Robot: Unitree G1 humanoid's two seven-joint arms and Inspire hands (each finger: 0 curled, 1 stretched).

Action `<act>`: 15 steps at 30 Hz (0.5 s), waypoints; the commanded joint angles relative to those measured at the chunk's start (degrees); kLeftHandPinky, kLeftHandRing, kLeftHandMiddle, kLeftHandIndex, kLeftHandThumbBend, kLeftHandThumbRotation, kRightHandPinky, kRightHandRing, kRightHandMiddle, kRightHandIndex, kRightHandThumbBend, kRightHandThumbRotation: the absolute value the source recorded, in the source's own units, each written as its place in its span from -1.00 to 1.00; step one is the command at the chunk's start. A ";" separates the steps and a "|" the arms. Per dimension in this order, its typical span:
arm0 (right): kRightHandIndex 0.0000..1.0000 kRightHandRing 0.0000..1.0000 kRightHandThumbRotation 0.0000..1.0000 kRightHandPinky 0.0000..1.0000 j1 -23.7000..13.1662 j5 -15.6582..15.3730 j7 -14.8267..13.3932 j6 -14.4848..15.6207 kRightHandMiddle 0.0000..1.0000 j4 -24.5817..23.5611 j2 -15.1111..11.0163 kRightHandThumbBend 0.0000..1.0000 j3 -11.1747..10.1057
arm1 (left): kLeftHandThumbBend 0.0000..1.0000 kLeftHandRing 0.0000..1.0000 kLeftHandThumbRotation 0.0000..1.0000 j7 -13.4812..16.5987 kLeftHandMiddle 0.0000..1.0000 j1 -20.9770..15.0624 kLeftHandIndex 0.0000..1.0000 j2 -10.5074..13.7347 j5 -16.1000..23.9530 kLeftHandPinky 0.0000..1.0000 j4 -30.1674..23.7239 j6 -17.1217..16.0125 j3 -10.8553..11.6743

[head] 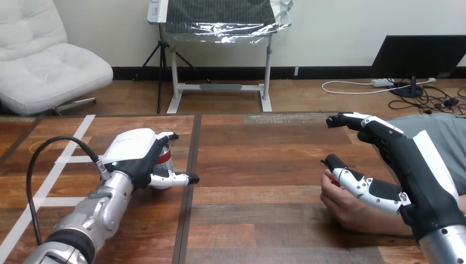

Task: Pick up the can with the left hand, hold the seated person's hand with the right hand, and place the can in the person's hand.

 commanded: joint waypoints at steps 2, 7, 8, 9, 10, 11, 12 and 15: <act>0.47 0.76 -1.00 0.76 -3.71 -0.10 0.11 -0.12 0.72 -2.43 -1.06 -0.12 -0.65 | 0.66 0.67 0.24 -0.15 0.72 -0.27 0.74 0.71 -0.39 0.68 -2.03 -1.27 -0.02; 0.47 0.76 -1.00 0.76 -3.78 -0.10 0.06 -0.21 0.72 -2.38 -0.96 -0.12 -0.63 | 0.66 0.67 0.24 0.18 0.72 -0.11 0.74 0.86 -0.33 0.68 -2.35 -1.76 0.07; 0.47 0.76 -1.00 0.75 -3.86 -0.14 0.06 -0.21 0.72 -2.34 -0.96 -0.12 -0.60 | 0.66 0.67 0.24 0.20 0.72 -0.13 0.74 0.86 -0.32 0.68 -2.35 -1.71 0.09; 0.47 0.76 -1.00 0.75 -3.88 -0.35 0.09 -0.20 0.72 -2.33 -1.08 -0.12 -0.59 | 0.66 0.67 0.24 -0.26 0.71 -0.17 0.73 0.87 -0.40 0.68 -2.38 -1.65 0.14; 0.47 0.76 -1.00 0.75 -3.89 -0.50 0.11 -0.18 0.72 -2.33 -1.17 -0.12 -0.58 | 0.66 0.67 0.25 -0.61 0.72 -0.20 0.74 0.89 -0.47 0.69 -2.39 -1.63 0.18; 0.47 0.76 -1.00 0.75 -3.89 -0.60 0.13 -0.17 0.71 -2.34 -1.22 -0.12 -0.59 | 0.66 0.68 0.25 -0.84 0.72 -0.22 0.74 0.89 -0.52 0.70 -2.40 -1.62 0.22; 0.47 0.76 -1.00 0.75 -3.88 -0.48 0.16 -0.12 0.71 -2.30 -1.18 -0.12 -0.63 | 0.66 0.68 0.25 -0.47 0.72 -0.11 0.75 0.99 -0.44 0.70 -2.53 -1.93 0.21; 0.47 0.75 -1.00 0.75 -3.90 -0.41 0.20 0.10 0.71 -2.39 -1.05 -0.12 -0.68 | 0.66 0.66 0.24 -0.10 0.71 0.07 0.73 1.17 -0.35 0.69 -2.79 -2.35 0.25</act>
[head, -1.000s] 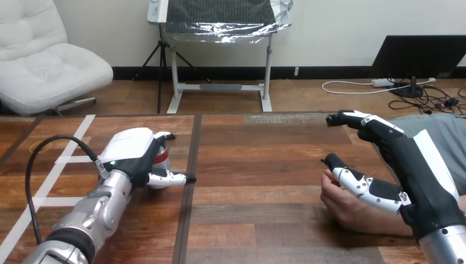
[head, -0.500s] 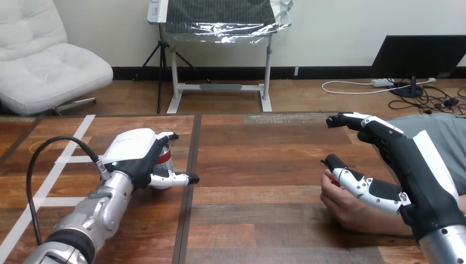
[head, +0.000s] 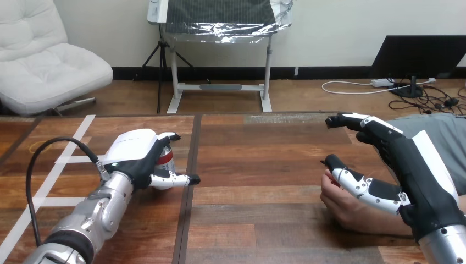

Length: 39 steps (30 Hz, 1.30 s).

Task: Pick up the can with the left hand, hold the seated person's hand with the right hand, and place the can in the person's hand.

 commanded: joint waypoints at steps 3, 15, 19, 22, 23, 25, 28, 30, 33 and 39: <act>0.47 0.75 -1.00 0.75 -3.97 -0.38 0.00 0.11 0.71 -2.42 -1.15 -0.12 -0.67 | 0.66 0.67 0.24 -0.23 0.71 -0.33 0.73 1.05 -0.18 0.69 -2.64 -1.04 -0.18; 0.47 0.75 -1.00 0.75 -4.28 -0.19 0.16 0.16 0.71 -2.11 -1.09 -0.12 -0.73 | 0.65 0.67 0.20 -1.15 0.71 -0.24 0.73 1.28 -0.88 0.70 -2.55 -1.06 0.59; 0.47 0.76 -1.00 0.75 -4.26 -0.43 0.05 0.00 0.71 -2.12 -1.09 -0.12 -0.68 | 0.66 0.65 0.18 -0.15 0.69 -0.10 0.70 1.49 -0.44 0.67 -2.81 -1.47 0.38; 0.47 0.76 -1.00 0.75 -4.38 -0.07 0.21 0.27 0.71 -1.97 -1.06 -0.11 -0.72 | 0.65 0.64 0.16 -0.63 0.68 -0.26 0.69 1.47 -0.59 0.66 -2.65 -1.25 0.51; 0.47 0.76 -1.00 0.75 -4.38 -0.15 0.14 0.12 0.71 -1.87 -1.07 -0.11 -0.72 | 0.65 0.64 0.16 -0.89 0.68 -0.28 0.69 1.51 -0.70 0.66 -2.73 -1.17 0.60; 0.47 0.76 -1.00 0.75 -4.37 -0.27 0.17 0.13 0.71 -1.90 -1.13 -0.11 -0.69 | 0.64 0.64 0.15 -1.14 0.68 -0.31 0.69 1.61 -0.84 0.65 -3.01 -1.05 0.72; 0.47 0.76 -1.00 0.75 -4.40 -0.11 0.19 -0.01 0.71 -1.78 -1.09 -0.11 -0.70 | 0.63 0.62 0.11 -1.16 0.66 -0.22 0.67 1.46 -1.38 0.61 -3.03 -0.79 1.24; 0.47 0.76 -1.00 0.75 -4.38 -0.27 0.18 0.01 0.71 -1.82 -1.14 -0.11 -0.67 | 0.63 0.61 0.08 -1.35 0.65 -0.13 0.65 1.35 -1.94 0.58 -3.03 -0.76 1.74; 0.47 0.76 -1.00 0.75 -4.33 -0.46 0.19 0.12 0.70 -1.91 -1.19 -0.11 -0.63 | 0.61 0.56 -0.05 -2.16 0.62 -0.08 0.60 1.18 -2.95 0.49 -2.94 -0.59 2.54; 0.47 0.76 -1.00 0.75 -4.46 -0.66 0.21 0.02 0.70 -1.80 -1.28 -0.11 -0.59 | 0.58 0.52 -0.27 -3.87 0.57 -0.06 0.53 0.96 -4.89 0.41 -3.13 -0.06 3.70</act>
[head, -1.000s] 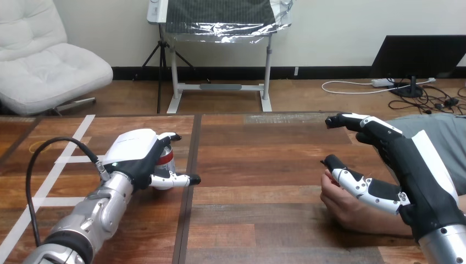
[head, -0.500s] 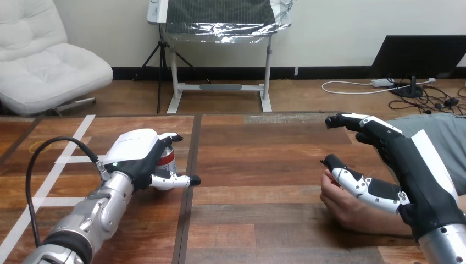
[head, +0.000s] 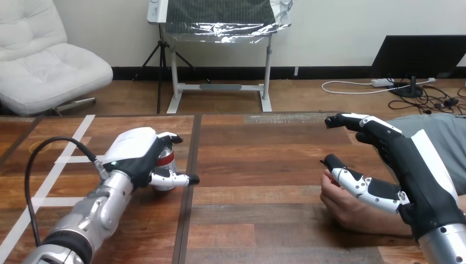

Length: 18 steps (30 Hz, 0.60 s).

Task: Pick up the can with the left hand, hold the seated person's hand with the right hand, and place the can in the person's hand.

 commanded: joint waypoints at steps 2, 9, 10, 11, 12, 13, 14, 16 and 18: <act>0.47 0.76 -1.00 0.75 -4.15 -0.02 0.00 -0.59 0.70 -1.56 -1.21 -0.11 -0.65 | 0.56 0.48 -0.38 -0.76 0.54 -0.69 0.49 0.66 -1.36 0.35 -1.55 0.89 1.16; 0.46 0.76 -1.00 0.75 -4.10 -0.03 0.18 -0.44 0.70 -1.67 -1.32 -0.10 -0.71 | 0.52 0.42 -0.52 -2.42 0.48 -0.90 0.43 0.75 -1.65 0.26 -1.92 2.35 1.03; 0.46 0.76 -1.00 0.75 -4.10 -0.04 0.18 -0.41 0.70 -1.66 -1.31 -0.10 -0.73 | 0.50 0.40 -0.55 -2.71 0.47 -0.92 0.42 0.74 -1.72 0.23 -1.97 2.55 1.09; 0.46 0.76 -1.00 0.75 -4.09 -0.06 0.19 -0.37 0.70 -1.69 -1.30 -0.10 -0.75 | 0.50 0.39 -0.57 -2.92 0.47 -0.91 0.42 0.75 -1.76 0.23 -2.03 2.69 1.15; 0.46 0.76 -1.00 0.75 -4.08 -0.10 0.23 -0.40 0.70 -1.70 -1.35 -0.10 -0.77 | 0.49 0.39 -0.58 -3.36 0.47 -0.95 0.41 0.75 -1.85 0.22 -2.10 2.99 1.23; 0.46 0.76 -1.00 0.75 -4.07 -0.13 0.27 -0.43 0.70 -1.71 -1.38 -0.10 -0.78 | 0.49 0.38 -0.59 -3.64 0.46 -0.96 0.41 0.75 -1.90 0.21 -2.17 3.20 1.29; 0.46 0.76 -1.00 0.75 -4.07 -0.15 0.30 -0.45 0.69 -1.72 -1.41 -0.10 -0.79 | 0.48 0.38 -0.60 -3.85 0.46 -0.95 0.40 0.75 -1.92 0.20 -2.26 3.37 1.35; 0.46 0.75 -1.00 0.76 -4.07 -0.13 0.36 -0.33 0.69 -1.81 -1.41 -0.10 -0.81 | 0.47 0.37 -0.63 -4.43 0.46 -0.99 0.39 0.86 -1.82 0.19 -2.56 3.82 1.29; 0.46 0.75 -1.00 0.76 -4.08 -0.09 0.40 -0.30 0.69 -1.81 -1.41 -0.10 -0.85 | 0.46 0.36 -0.65 -4.77 0.45 -0.96 0.38 0.95 -1.76 0.18 -2.81 4.01 1.37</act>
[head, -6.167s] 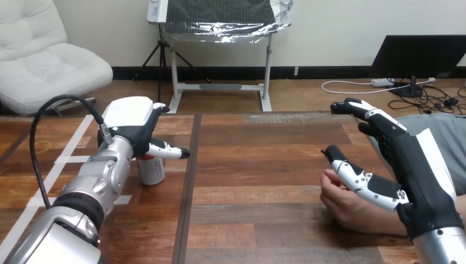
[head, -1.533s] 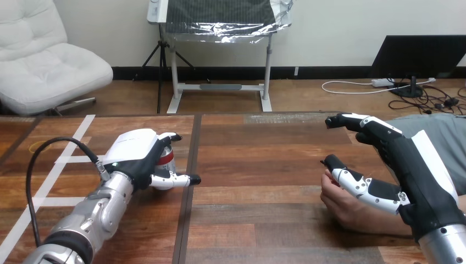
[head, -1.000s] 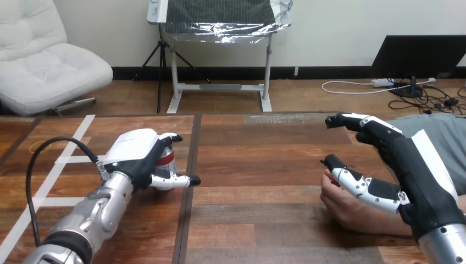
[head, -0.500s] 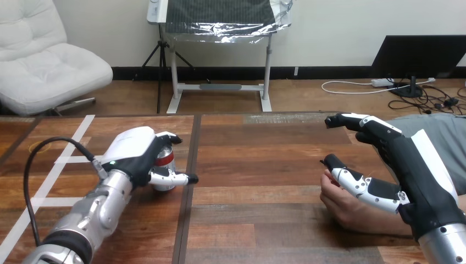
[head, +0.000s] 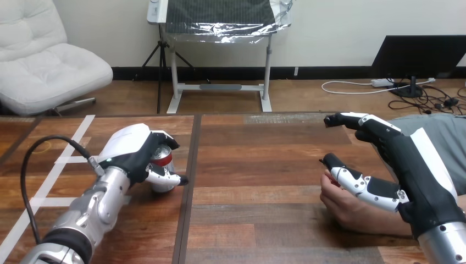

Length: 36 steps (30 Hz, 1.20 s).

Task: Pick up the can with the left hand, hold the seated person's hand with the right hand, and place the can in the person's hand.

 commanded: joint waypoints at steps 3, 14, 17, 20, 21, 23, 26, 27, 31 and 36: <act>0.46 0.76 -1.00 0.76 -3.47 0.06 0.13 -0.36 0.69 -1.76 -1.36 -0.10 -0.92 | 0.46 0.34 -0.71 -2.13 0.44 -0.74 0.36 0.98 -0.23 0.17 -1.42 1.25 0.00; 0.47 0.76 -1.00 0.76 -3.40 0.44 0.26 -0.14 0.70 -1.96 -1.24 -0.10 -0.98 | 0.46 0.31 -0.85 -4.33 0.40 -1.03 0.32 1.53 -0.18 0.14 -2.09 2.40 0.00; 0.47 0.76 -1.00 0.76 -3.43 0.57 0.38 -0.20 0.70 -1.87 -1.30 -0.10 -1.00 | 0.46 0.29 -0.88 -5.44 0.39 -1.20 0.31 1.81 -0.08 0.12 -2.53 2.90 -0.13; 0.47 0.76 -1.00 0.77 -3.44 0.39 0.35 -0.19 0.70 -1.88 -1.36 -0.10 -0.99 | 0.45 0.29 -0.90 -6.55 0.39 -1.44 0.31 2.04 0.12 0.13 -2.38 3.28 -0.34; 0.47 0.77 -1.00 0.77 -3.44 0.29 0.34 -0.25 0.70 -1.85 -1.41 -0.10 -0.98 | 0.45 0.29 -0.91 -6.97 0.39 -1.53 0.32 2.17 0.26 0.13 -2.46 3.39 -0.48; 0.47 0.77 -1.00 0.77 -3.45 0.19 0.33 -0.33 0.70 -1.80 -1.46 -0.10 -0.98 | 0.45 0.29 -0.92 -7.41 0.39 -1.59 0.32 2.33 0.41 0.12 -2.64 3.52 -0.60; 0.47 0.77 -1.00 0.77 -3.51 0.22 0.42 -0.61 0.70 -1.59 -1.60 -0.10 -1.00 | 0.45 0.28 -0.94 -8.54 0.39 -1.64 0.32 2.54 0.21 0.12 -3.02 4.00 -0.47; 0.47 0.77 -1.00 0.77 -3.49 0.09 0.40 -0.47 0.70 -1.68 -1.61 -0.10 -0.98 | 0.46 0.28 -0.94 -8.65 0.39 -1.60 0.32 2.68 0.30 0.12 -3.24 3.93 -0.53; 0.47 0.77 -1.00 0.77 -3.49 0.36 0.52 -0.07 0.70 -1.81 -1.54 -0.10 -1.01 | 0.48 0.27 -0.96 -9.01 0.38 -1.63 0.32 2.86 0.63 0.11 -3.38 4.43 -0.77; 0.47 0.77 -1.00 0.77 -3.56 0.28 0.60 -0.33 0.70 -1.67 -1.76 -0.10 -1.03 | 0.48 0.28 -0.96 -9.34 0.38 -1.39 0.33 2.94 0.27 0.13 -3.47 4.31 -0.38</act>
